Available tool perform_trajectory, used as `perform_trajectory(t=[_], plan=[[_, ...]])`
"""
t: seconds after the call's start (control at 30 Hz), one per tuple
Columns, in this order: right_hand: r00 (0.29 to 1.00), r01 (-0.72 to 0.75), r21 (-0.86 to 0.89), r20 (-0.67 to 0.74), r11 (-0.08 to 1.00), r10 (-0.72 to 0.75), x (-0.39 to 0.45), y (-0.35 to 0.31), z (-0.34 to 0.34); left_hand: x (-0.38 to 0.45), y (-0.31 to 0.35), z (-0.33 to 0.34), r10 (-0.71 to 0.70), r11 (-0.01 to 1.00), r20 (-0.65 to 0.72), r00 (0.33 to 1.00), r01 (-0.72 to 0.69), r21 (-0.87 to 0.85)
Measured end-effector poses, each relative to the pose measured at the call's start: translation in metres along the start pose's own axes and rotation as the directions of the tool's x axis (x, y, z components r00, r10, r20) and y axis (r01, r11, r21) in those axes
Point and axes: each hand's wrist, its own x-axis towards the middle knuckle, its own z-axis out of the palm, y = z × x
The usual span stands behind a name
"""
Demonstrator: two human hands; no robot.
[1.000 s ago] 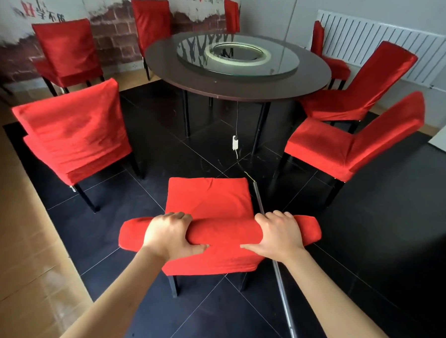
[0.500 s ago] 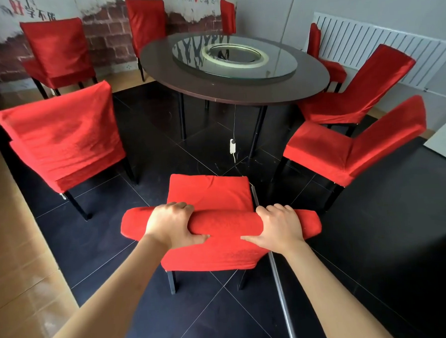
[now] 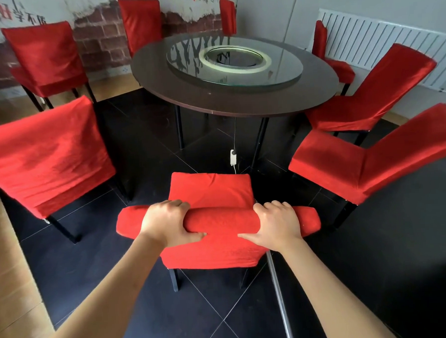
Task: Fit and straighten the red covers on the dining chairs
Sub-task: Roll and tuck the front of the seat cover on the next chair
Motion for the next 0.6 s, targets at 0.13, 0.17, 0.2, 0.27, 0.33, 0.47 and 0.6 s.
perform_trajectory(t=[0.13, 0.17, 0.2, 0.27, 0.33, 0.47, 0.6], plan=[[0.999, 0.03, 0.032, -0.026, 0.999, -0.029, 0.04, 0.015, 0.009, 0.04, -0.011, 0.009, -0.018, 1.0, -0.015, 1.0, 0.018, -0.017], [0.999, 0.032, 0.032, -0.024, 0.999, -0.031, 0.051, 0.019, 0.01, 0.05, -0.015, 0.011, -0.014, 1.0, -0.019, 1.0, 0.013, -0.014], [0.999, 0.034, 0.034, -0.025, 0.999, -0.033, 0.061, 0.021, 0.01, 0.059, -0.019, 0.012, -0.008, 1.0, -0.016, 1.0, 0.008, -0.008], [0.996, 0.02, 0.034, -0.083, 0.999, -0.017, 0.077, 0.017, 0.011, 0.075, -0.032, 0.011, 0.007, 1.0, -0.02, 1.0, -0.007, 0.026], [0.993, 0.009, 0.058, -0.117, 0.998, -0.003, 0.087, -0.001, 0.011, 0.079, -0.051, 0.008, 0.02, 0.999, -0.026, 0.999, -0.019, 0.029], [0.992, -0.011, 0.031, -0.122, 0.999, 0.015, 0.092, -0.027, 0.016, 0.069, -0.072, 0.014, -0.009, 0.998, -0.019, 1.0, 0.011, 0.064], [0.991, -0.012, 0.045, -0.134, 0.999, 0.018, 0.092, -0.023, 0.015, 0.074, -0.072, 0.016, 0.004, 0.999, -0.017, 1.0, -0.003, 0.047]])
